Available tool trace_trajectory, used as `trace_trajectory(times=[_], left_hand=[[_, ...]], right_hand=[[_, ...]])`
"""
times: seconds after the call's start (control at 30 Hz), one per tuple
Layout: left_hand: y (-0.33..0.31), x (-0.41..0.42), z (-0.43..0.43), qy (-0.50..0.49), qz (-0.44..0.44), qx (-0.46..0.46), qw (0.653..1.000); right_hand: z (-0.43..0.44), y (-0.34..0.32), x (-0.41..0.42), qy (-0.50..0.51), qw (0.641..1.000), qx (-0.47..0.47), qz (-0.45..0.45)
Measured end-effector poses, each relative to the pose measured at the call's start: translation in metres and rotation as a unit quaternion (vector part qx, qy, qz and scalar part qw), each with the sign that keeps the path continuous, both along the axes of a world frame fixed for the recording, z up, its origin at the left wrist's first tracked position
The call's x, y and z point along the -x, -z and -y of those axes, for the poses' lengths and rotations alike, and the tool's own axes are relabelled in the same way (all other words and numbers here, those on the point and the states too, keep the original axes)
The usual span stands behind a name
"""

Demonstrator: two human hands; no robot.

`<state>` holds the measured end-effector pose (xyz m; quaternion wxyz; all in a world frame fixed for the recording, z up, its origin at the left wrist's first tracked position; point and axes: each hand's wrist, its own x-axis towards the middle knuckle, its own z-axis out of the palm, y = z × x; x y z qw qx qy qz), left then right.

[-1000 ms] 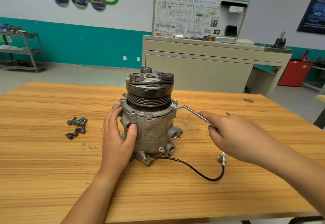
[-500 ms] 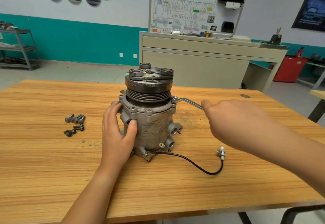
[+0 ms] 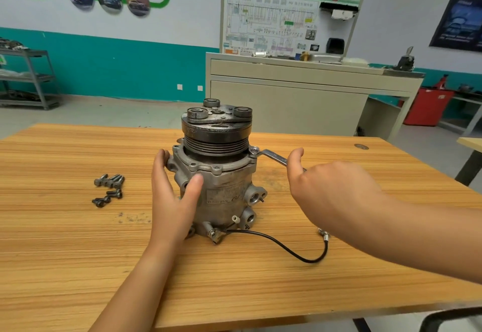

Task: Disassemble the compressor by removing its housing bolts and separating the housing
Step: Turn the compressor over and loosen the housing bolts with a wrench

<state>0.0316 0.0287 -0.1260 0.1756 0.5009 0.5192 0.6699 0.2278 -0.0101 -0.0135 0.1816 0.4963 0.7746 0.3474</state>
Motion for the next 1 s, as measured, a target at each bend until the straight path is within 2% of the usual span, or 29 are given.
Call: trace_trajectory(times=[0.1,0.3,0.4,0.5,0.67,0.8,0.9,1.0], left_hand=[[-0.018,-0.008,-0.002,-0.051,-0.055,0.046,0.996],[-0.046,-0.014,-0.007,-0.066,-0.178,0.086,0.978],[-0.044,-0.015,-0.008,-0.066,-0.179,0.084,0.978],[-0.041,-0.014,-0.011,-0.058,-0.154,0.063,0.984],[-0.035,-0.019,-0.010,-0.061,-0.104,0.025,0.992],[-0.032,-0.022,-0.010,-0.086,-0.110,0.011,0.990],[-0.033,-0.024,-0.010,-0.098,-0.109,0.015,0.989],[-0.032,-0.024,-0.011,-0.100,-0.119,0.022,0.988]], right_hand=[[-0.008,-0.004,-0.009,-0.016,1.000,-0.007,0.009],[-0.041,-0.024,-0.025,-0.068,0.997,-0.004,0.044],[-0.062,-0.029,-0.033,-0.083,0.993,-0.009,0.078],[-0.088,-0.024,-0.039,-0.102,0.992,-0.030,0.062],[-0.143,-0.010,-0.039,-0.213,0.971,-0.057,-0.093],[-0.165,0.016,-0.005,-0.304,0.920,-0.090,-0.231],[-0.167,0.032,0.017,-0.327,0.891,-0.071,-0.307],[-0.165,0.034,0.014,-0.280,0.872,-0.057,-0.398]])
